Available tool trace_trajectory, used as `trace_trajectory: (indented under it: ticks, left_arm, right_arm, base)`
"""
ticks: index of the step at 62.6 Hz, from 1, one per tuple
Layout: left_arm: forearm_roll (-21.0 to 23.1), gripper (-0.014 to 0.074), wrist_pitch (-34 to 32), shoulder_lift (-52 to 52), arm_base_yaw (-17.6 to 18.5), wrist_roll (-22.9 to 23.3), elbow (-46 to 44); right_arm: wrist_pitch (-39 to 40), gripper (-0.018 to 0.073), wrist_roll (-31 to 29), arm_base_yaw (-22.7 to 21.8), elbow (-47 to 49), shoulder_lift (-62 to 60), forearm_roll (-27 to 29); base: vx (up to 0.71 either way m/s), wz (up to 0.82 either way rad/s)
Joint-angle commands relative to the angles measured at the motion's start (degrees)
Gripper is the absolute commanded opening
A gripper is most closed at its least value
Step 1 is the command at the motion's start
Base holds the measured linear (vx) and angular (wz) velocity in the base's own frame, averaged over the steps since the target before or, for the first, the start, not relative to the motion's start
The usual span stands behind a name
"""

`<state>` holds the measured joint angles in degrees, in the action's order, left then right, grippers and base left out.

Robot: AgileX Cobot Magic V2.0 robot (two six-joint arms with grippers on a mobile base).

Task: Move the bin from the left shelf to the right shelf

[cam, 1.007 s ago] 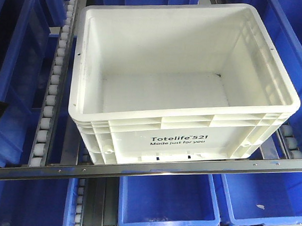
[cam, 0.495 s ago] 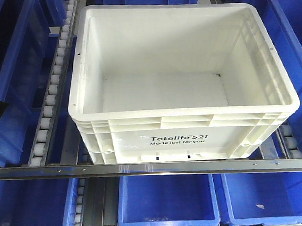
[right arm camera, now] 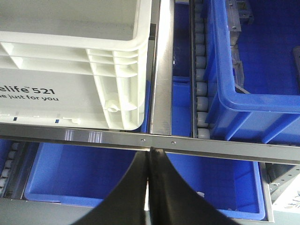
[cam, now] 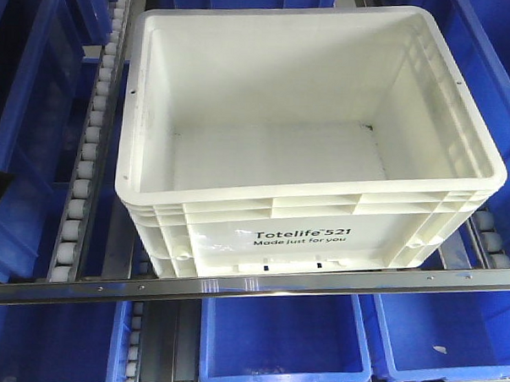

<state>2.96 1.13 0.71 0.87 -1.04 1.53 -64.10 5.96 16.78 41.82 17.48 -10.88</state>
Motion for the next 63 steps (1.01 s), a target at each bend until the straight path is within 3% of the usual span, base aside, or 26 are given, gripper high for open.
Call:
trace_trajectory:
  ticks: [1,14,63]
  left_arm:
    - [0.44,0.0038,-4.8,0.69,-1.8,0.43,-1.2]
    - [0.44,0.0038,-4.8,0.69,-5.45,0.43,-1.2]
    - [0.44,0.0038,-4.8,0.63,-5.37,0.43,-1.26]
  right_arm:
    - [3.56,-0.0009,-0.42,-0.36,1.16,0.85,-0.9]
    - [3.56,-0.0009,-0.42,-0.36,1.16,0.85,-0.9]
    - [3.56,-0.0009,-0.42,-0.36,1.16,0.85,-0.9]
  base:
    - [0.0,0.0]
    - [0.0,0.0]
    - [0.0,0.0]
